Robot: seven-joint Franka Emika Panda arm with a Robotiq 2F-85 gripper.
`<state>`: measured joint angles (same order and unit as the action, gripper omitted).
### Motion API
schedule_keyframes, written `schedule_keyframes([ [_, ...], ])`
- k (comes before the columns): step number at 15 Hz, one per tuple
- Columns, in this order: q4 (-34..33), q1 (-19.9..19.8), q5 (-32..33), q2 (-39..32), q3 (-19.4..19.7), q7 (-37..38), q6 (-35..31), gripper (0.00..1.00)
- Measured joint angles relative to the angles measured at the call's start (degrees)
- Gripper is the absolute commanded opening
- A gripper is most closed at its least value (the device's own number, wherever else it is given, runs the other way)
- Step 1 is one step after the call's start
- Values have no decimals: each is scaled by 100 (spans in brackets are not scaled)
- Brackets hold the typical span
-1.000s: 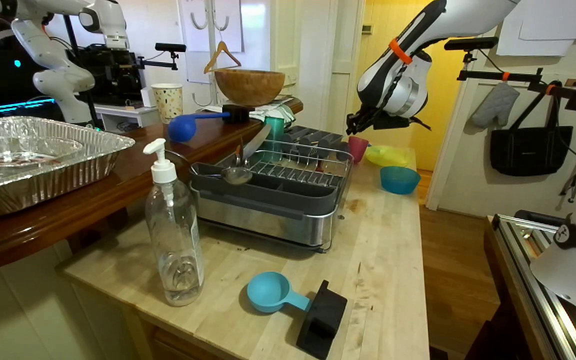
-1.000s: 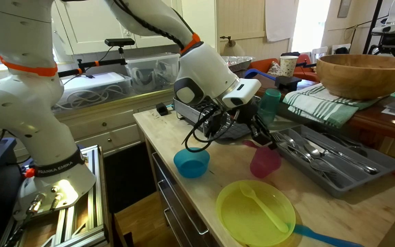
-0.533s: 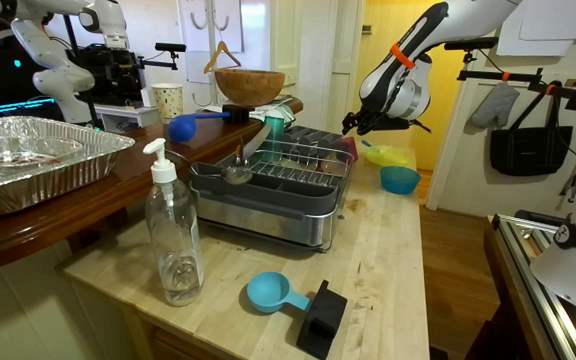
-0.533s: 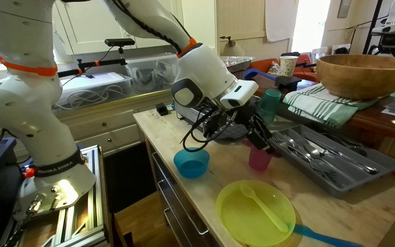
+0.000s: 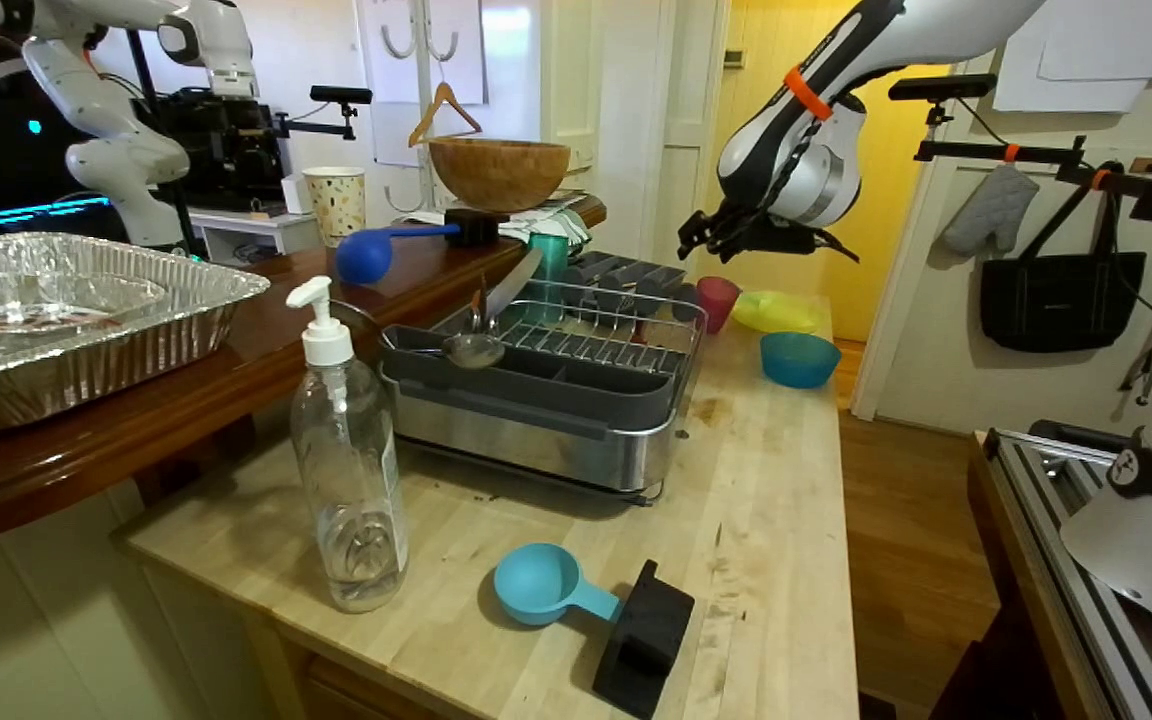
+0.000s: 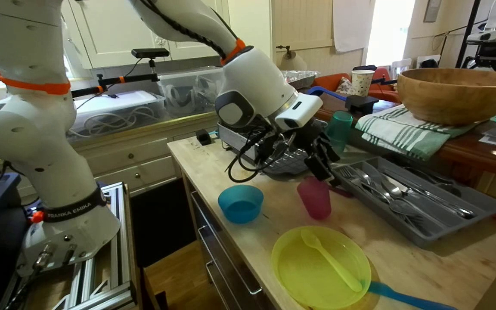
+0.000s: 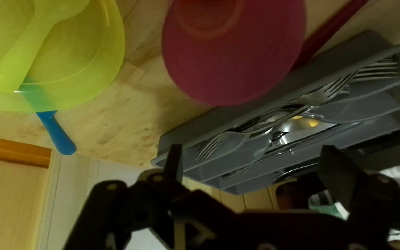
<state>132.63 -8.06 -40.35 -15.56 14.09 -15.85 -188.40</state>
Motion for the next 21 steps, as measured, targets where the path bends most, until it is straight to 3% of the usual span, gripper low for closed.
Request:
schedule_keyframes([
  [2,-5,106,-38,92,73,105,360,100],
  [8,-156,57,1012,152,-51,1713,1497,100],
  [13,-536,54,1325,134,-178,2697,2516,100],
  [21,-1183,67,1886,-245,-124,4333,3500,100],
])
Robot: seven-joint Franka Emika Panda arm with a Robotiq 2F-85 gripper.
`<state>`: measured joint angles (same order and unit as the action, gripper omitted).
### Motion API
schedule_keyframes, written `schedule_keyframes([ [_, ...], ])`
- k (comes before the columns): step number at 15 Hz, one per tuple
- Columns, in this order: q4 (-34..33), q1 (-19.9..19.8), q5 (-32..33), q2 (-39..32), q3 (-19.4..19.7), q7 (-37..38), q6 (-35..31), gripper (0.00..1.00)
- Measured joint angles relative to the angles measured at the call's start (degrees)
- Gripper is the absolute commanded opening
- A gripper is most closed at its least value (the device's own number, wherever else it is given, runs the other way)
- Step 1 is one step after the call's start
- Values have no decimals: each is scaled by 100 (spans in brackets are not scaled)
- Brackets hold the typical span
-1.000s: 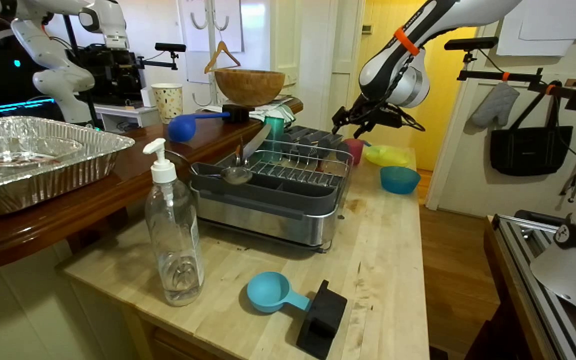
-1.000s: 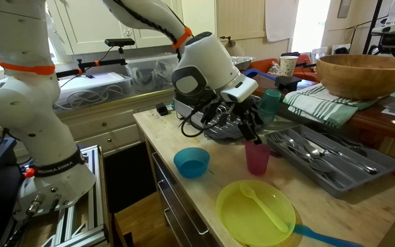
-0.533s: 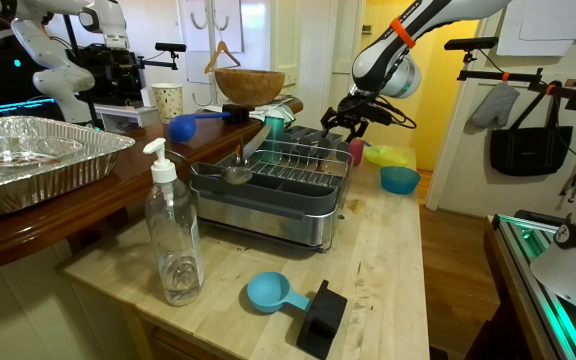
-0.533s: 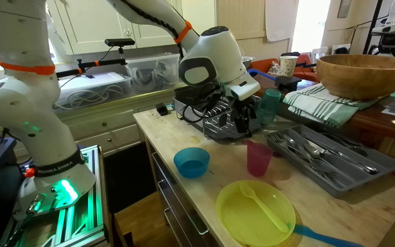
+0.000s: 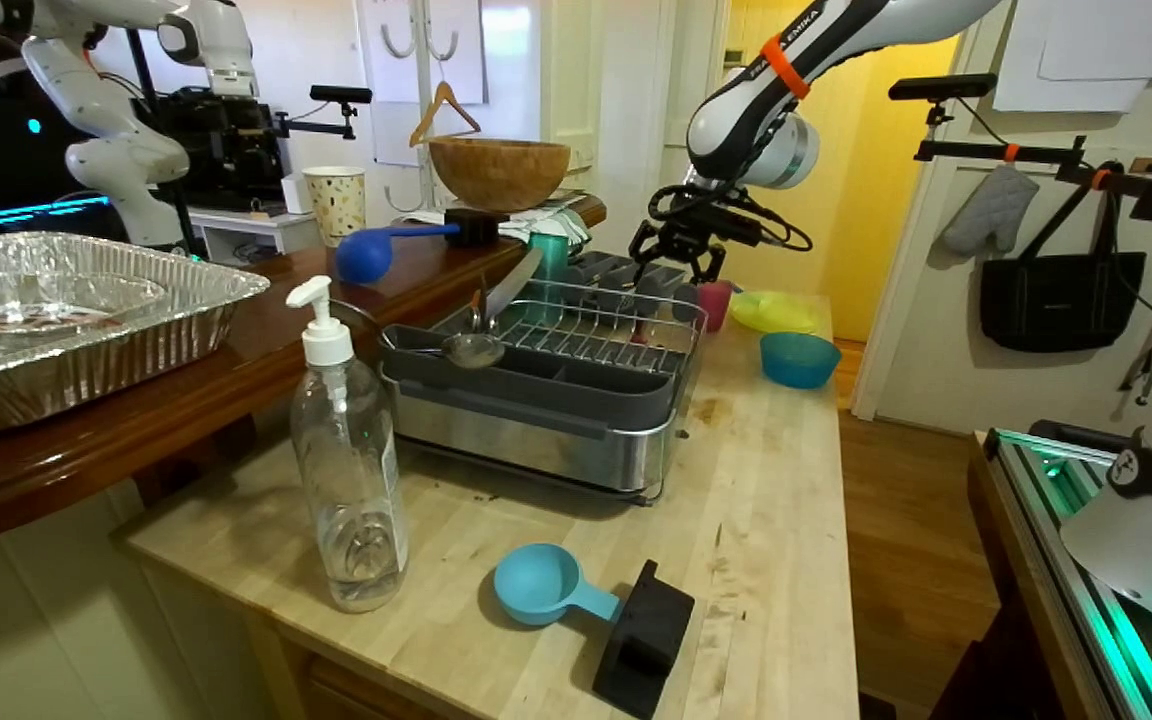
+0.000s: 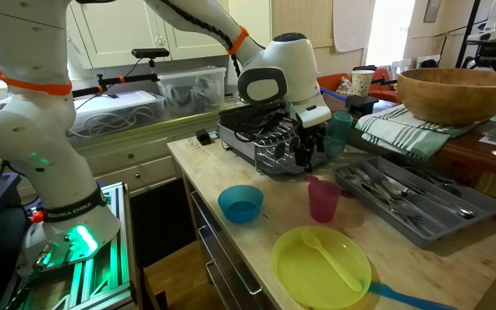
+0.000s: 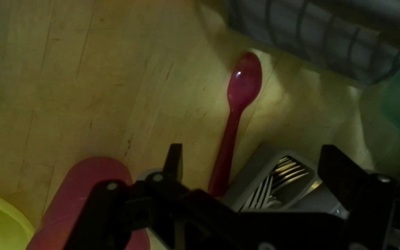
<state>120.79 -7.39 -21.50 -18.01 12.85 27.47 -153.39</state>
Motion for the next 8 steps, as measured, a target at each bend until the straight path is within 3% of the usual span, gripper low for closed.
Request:
schedule_keyframes([
  [8,-611,2,195,-552,4,523,476,100],
])
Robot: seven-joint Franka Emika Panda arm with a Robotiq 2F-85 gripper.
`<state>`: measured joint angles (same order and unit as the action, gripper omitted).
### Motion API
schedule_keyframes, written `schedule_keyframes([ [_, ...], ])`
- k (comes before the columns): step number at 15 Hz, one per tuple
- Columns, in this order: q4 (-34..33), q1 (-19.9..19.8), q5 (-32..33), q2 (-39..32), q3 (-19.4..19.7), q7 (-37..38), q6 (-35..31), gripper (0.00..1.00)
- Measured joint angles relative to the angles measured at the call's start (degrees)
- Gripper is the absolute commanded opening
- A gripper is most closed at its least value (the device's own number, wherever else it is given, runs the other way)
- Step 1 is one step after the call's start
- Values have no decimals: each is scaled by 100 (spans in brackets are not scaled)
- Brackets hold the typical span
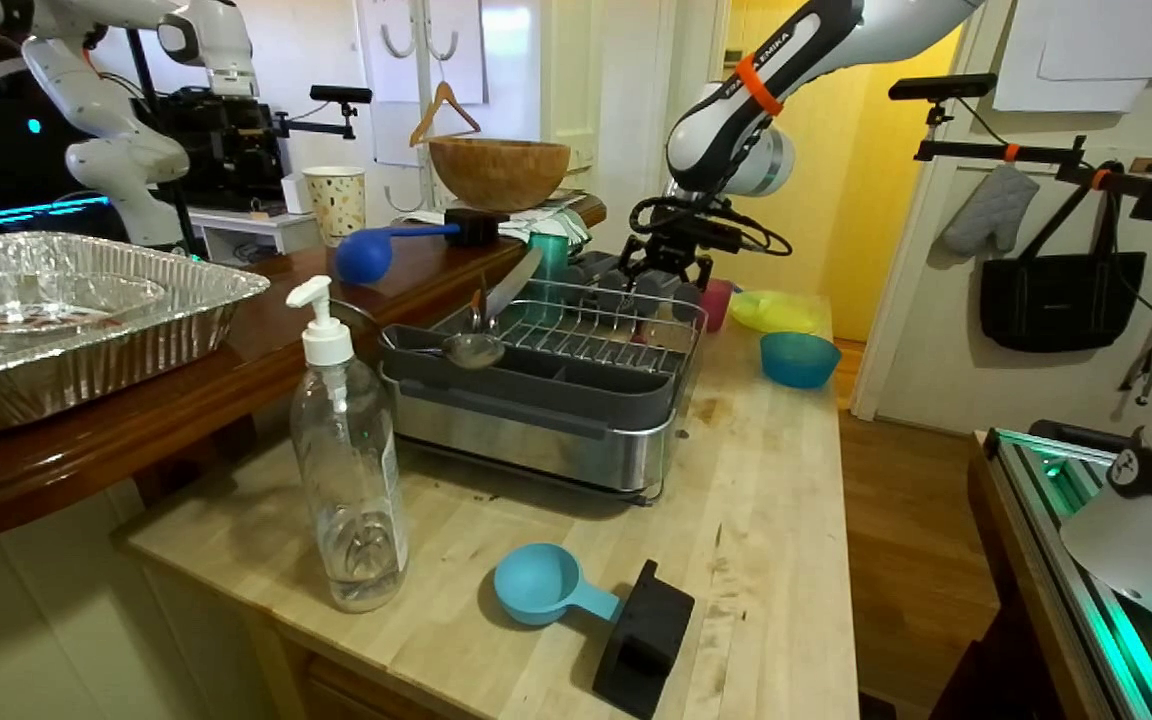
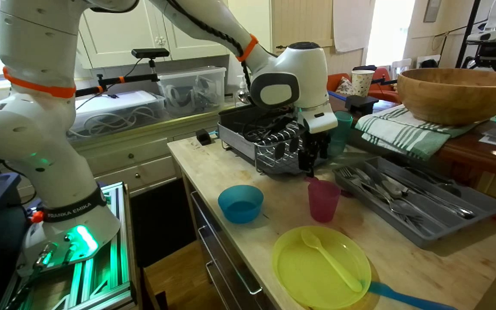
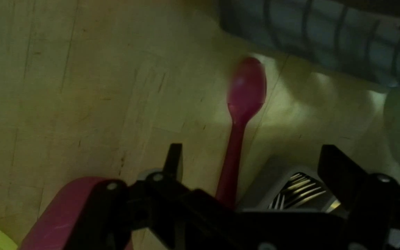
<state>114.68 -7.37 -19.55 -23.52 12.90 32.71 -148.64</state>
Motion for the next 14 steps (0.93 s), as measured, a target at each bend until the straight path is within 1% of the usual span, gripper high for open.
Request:
schedule_keyframes([
  [7,-252,21,99,-400,-1,99,33,99],
  [8,-277,25,100,-450,-3,99,33,92],
  [9,-304,28,102,-497,-3,99,33,93],
  [10,-332,29,104,-540,-3,99,33,90],
  [13,-422,35,117,-659,5,113,33,94],
  [14,-460,40,122,-700,12,121,33,94],
])
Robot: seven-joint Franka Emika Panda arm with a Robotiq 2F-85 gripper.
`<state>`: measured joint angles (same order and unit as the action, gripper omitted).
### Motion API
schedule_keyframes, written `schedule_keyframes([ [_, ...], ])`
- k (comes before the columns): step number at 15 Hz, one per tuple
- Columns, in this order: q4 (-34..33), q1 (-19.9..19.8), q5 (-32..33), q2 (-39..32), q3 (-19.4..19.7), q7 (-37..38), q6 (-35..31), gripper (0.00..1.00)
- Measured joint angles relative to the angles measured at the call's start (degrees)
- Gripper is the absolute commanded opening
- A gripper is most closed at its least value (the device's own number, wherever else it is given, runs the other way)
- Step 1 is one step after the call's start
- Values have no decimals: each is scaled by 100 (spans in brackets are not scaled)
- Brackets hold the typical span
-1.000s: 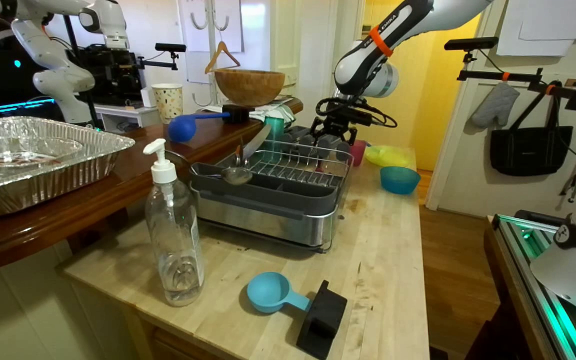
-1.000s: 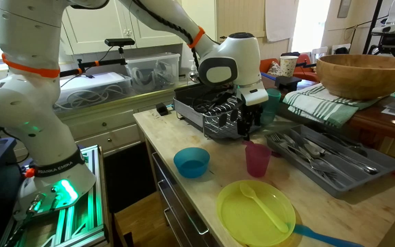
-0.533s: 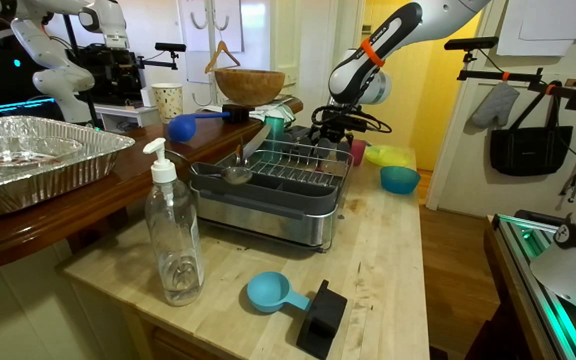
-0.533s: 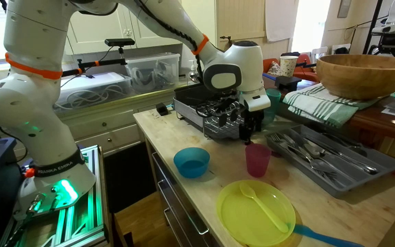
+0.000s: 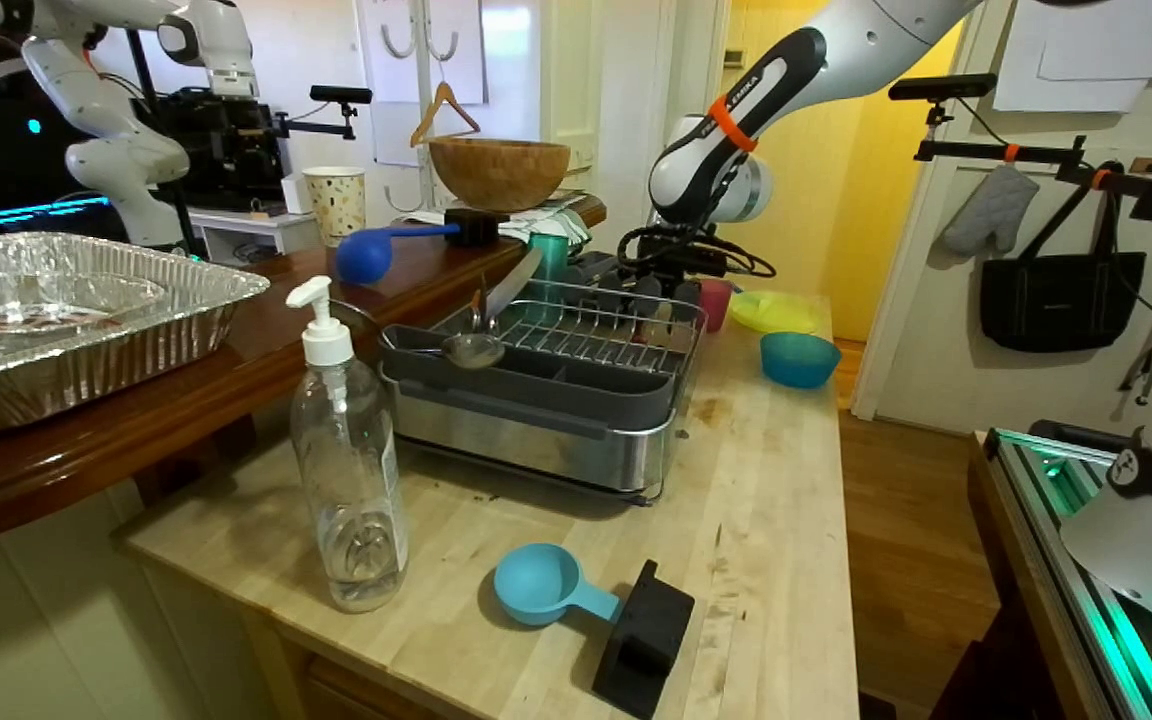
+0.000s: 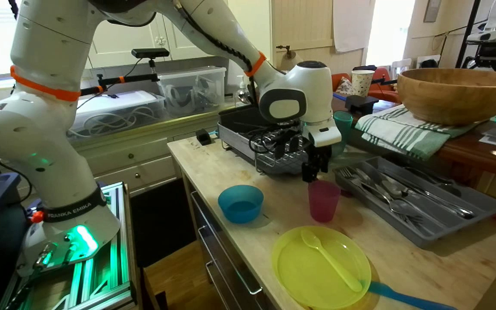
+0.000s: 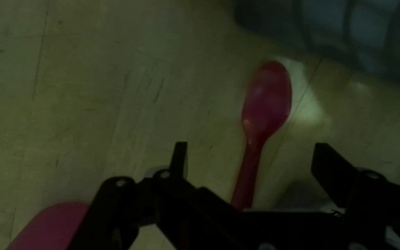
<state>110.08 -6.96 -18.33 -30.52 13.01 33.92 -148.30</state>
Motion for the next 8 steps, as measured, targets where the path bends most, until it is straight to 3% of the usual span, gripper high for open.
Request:
schedule_keyframes([
  [1,-42,4,8,-41,3,12,0,94],
  [3,-126,13,37,-125,5,36,0,83],
  [4,-176,21,56,-168,7,52,0,68],
  [8,-363,55,146,-331,9,93,5,37],
])
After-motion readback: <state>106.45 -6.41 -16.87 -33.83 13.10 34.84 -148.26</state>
